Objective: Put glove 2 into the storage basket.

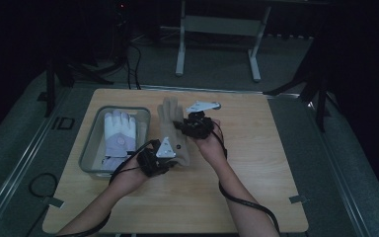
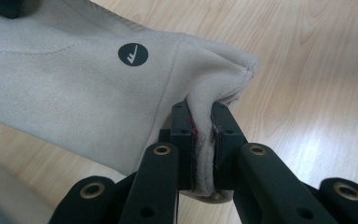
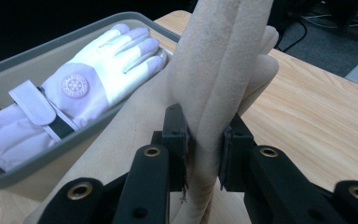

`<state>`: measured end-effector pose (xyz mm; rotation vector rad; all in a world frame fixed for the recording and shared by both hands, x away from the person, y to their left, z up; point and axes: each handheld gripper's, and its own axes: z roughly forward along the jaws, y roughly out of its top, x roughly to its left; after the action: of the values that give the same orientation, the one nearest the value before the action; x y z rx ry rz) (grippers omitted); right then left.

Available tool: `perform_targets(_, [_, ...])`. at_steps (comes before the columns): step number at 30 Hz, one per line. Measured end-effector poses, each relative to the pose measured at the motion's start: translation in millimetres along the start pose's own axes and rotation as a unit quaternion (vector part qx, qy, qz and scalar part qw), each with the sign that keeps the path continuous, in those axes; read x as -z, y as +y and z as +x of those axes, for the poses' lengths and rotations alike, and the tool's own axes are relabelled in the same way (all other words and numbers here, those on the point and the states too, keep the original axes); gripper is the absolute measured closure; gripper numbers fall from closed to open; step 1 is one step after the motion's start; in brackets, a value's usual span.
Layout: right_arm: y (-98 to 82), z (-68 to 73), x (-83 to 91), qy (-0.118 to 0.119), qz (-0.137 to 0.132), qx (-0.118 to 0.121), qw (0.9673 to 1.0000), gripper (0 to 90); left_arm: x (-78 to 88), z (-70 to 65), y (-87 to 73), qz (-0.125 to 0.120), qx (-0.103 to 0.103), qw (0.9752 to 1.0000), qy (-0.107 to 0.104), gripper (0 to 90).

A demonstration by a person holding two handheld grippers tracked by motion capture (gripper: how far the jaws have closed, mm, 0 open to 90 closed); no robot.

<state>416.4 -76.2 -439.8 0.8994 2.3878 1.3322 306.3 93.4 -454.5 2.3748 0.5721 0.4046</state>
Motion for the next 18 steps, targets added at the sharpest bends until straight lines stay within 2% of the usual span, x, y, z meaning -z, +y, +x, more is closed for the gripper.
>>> perform_targets(10, [24.1, 21.5, -21.0, 0.021, -0.005, 0.015, 0.9997, 75.8, 25.4, 14.7, -16.4, 0.012, 0.007, 0.9997, 0.019, 82.5])
perform_targets(18, [34.0, 39.7, -39.1, 0.033, -0.005, 0.023, 0.9992, 75.8, 38.8, 22.5, -39.4, 0.012, 0.023, 0.9994, 0.025, 82.5])
